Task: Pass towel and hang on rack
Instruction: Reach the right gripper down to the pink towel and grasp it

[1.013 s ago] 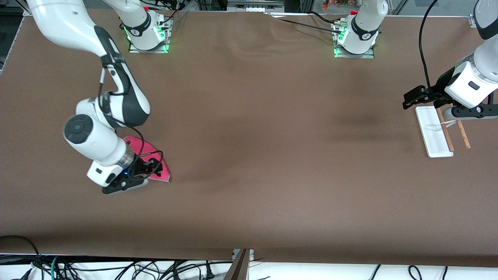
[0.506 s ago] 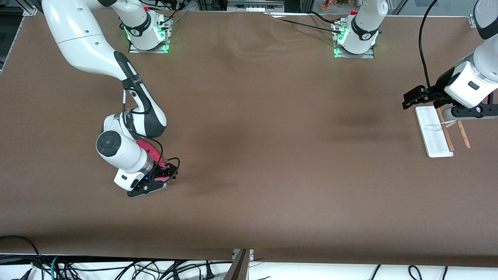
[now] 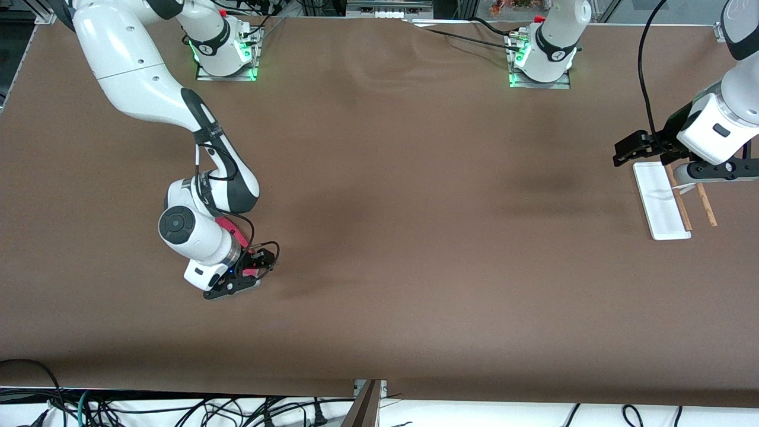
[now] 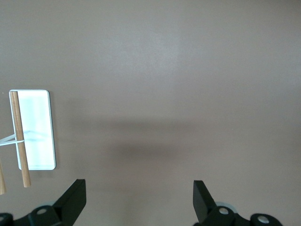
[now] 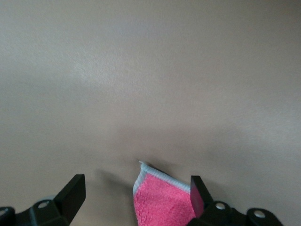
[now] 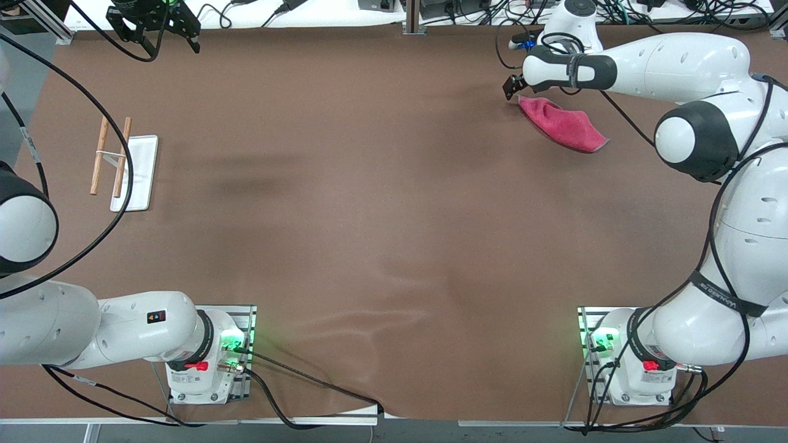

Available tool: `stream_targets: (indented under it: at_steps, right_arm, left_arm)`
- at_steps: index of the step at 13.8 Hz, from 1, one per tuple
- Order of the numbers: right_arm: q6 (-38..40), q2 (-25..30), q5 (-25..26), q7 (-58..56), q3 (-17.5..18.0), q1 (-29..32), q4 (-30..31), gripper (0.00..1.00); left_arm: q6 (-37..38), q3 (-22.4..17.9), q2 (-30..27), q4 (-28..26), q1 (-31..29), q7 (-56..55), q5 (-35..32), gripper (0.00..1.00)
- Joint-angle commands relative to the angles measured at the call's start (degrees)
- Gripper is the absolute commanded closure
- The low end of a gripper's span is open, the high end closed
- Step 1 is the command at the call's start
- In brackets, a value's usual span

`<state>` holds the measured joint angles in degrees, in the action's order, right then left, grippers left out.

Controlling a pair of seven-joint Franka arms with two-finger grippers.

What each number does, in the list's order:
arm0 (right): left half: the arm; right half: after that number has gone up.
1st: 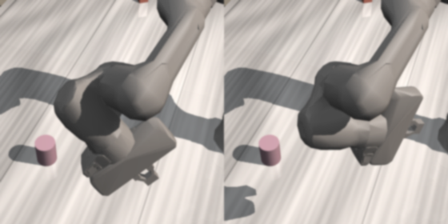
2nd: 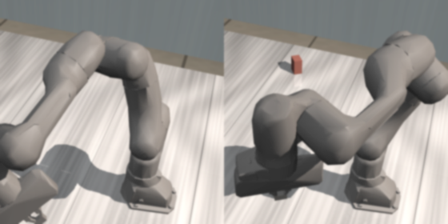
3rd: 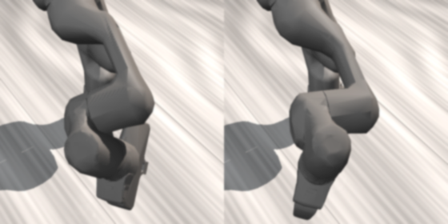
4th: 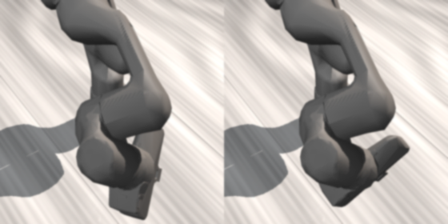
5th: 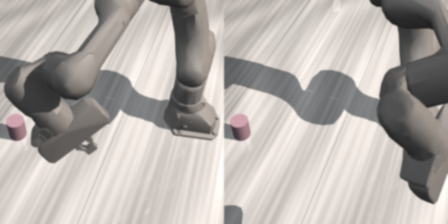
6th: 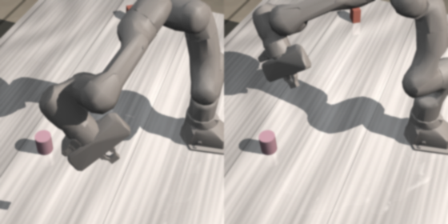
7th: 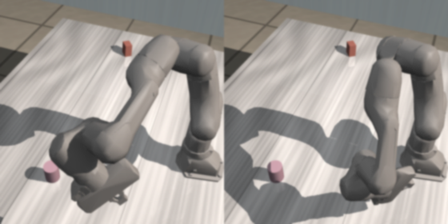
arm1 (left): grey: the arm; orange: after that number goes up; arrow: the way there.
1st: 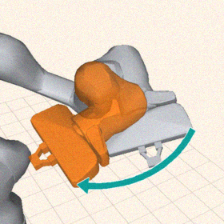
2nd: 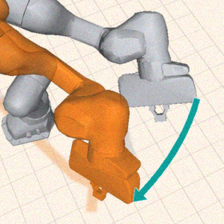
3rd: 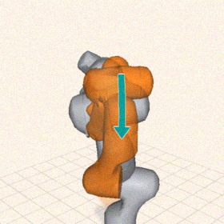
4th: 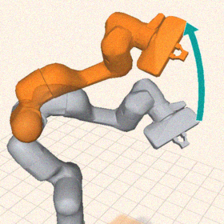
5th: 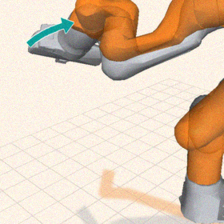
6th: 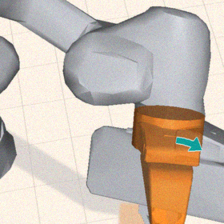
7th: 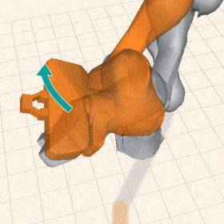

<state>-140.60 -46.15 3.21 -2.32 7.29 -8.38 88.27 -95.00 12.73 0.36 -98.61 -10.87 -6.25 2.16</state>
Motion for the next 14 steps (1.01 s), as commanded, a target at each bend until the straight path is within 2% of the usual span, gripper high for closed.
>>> stream_targets:
  at_steps: [1, 3, 4, 6, 11, 12, 14]
  right_arm:
    - [-0.6, -1.0, -0.9, -0.5, -0.2, -0.1, -0.6, 0.17]
    - [-0.6, -1.5, -0.8, -1.0, -0.2, 0.1, -0.6, 0.48]
    - [-0.6, -1.6, -0.8, -1.1, -0.2, 0.3, -0.7, 0.69]
    - [-0.3, -1.5, -0.9, -1.0, -0.2, 0.6, -0.8, 0.98]
    - [0.3, -0.2, -1.3, -0.6, -0.2, 0.6, -1.0, 1.00]
    - [1.2, 1.5, -1.3, -0.6, -0.2, 0.6, -1.1, 1.00]
    - [7.1, 4.0, -1.3, -0.4, -0.2, 0.4, -3.5, 1.00]
  left_arm:
    - [0.3, 0.1, -0.4, 0.6, 0.1, -0.3, -0.1, 0.00]
    - [0.3, 0.1, -0.3, 0.6, 0.1, -0.3, -0.1, 0.00]
    - [0.3, 0.1, -0.3, 0.6, 0.1, -0.3, -0.1, 0.00]
    - [0.3, 0.1, -0.3, 0.7, 0.1, -0.3, -0.1, 0.00]
    - [0.3, 0.1, -0.3, 0.7, 0.1, -0.3, -0.1, 0.00]
    - [0.3, 0.1, -0.3, 0.6, 0.1, -0.3, -0.1, 0.00]
    - [0.3, 0.2, -0.3, 0.7, 0.1, -0.3, -0.1, 0.00]
